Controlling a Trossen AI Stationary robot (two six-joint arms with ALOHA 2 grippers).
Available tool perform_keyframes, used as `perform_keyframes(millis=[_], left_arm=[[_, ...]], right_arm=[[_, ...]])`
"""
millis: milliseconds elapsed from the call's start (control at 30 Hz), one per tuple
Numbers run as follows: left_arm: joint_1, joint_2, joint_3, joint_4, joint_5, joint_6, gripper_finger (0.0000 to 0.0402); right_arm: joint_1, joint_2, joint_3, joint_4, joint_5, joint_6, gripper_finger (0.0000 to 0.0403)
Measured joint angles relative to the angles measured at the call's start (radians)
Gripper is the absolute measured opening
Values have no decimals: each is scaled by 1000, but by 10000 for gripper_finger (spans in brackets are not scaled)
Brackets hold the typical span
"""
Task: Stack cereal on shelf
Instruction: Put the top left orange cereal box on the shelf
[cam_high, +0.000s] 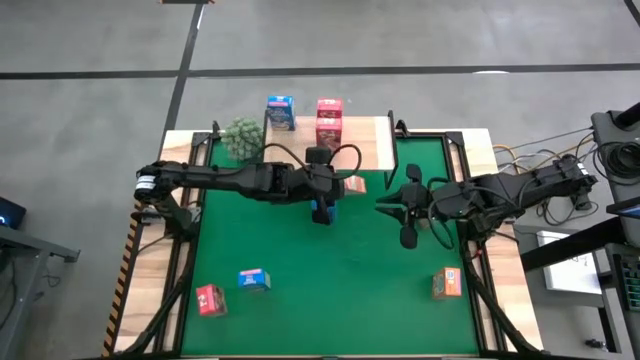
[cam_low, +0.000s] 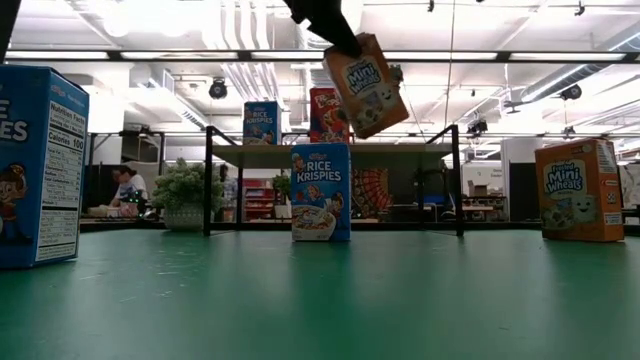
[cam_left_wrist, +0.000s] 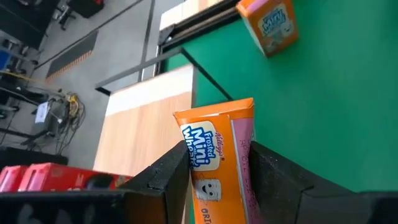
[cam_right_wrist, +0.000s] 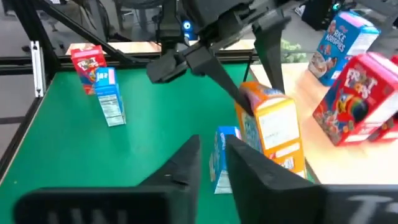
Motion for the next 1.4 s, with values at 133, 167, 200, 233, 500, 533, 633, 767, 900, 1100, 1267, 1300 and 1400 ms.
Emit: perform_keyframes(millis=[133, 167, 200, 233, 500, 533, 633, 767, 900, 1100, 1267, 1300, 1400], left_arm=[[-2, -1, 0, 9, 38, 0, 139], [-2, -1, 0, 12, 48, 0, 139], [-2, -1, 0, 18, 57, 0, 139], [-2, -1, 0, 24, 58, 0, 139], [-2, -2, 0, 67, 107, -3, 139], [-2, -2, 0, 73, 108, -3, 139], [-2, -2, 0, 89, 108, -3, 139], [-4, -2, 0, 114, 108, 1, 139], [-7, -2, 0, 129, 111, 18, 139], [-7, -2, 0, 130, 112, 23, 139], [-7, -2, 0, 133, 111, 19, 139], [-7, -2, 0, 133, 111, 19, 139], [-7, -2, 0, 136, 111, 19, 143]], right_arm=[[-7, 64, 59, -58, 19, -104, 144], [-10, 80, 73, -76, 34, -121, 160], [-15, 94, 87, -93, 52, -129, 175], [-21, 105, 101, -107, 70, -143, 190], [-111, 151, 131, -157, 92, -182, 276], [-126, 153, 129, -156, 76, -191, 281], [-174, 161, 128, -159, -18, -199, 292], [-224, 166, 128, -155, -85, -219, 294], [-260, 180, 127, -147, -161, -244, 293], [-281, 189, 127, -129, -198, -267, 253], [-283, 189, 126, -129, -202, -267, 190], [-283, 189, 126, -130, -202, -267, 179], [-283, 189, 126, -132, -204, -263, 153]])
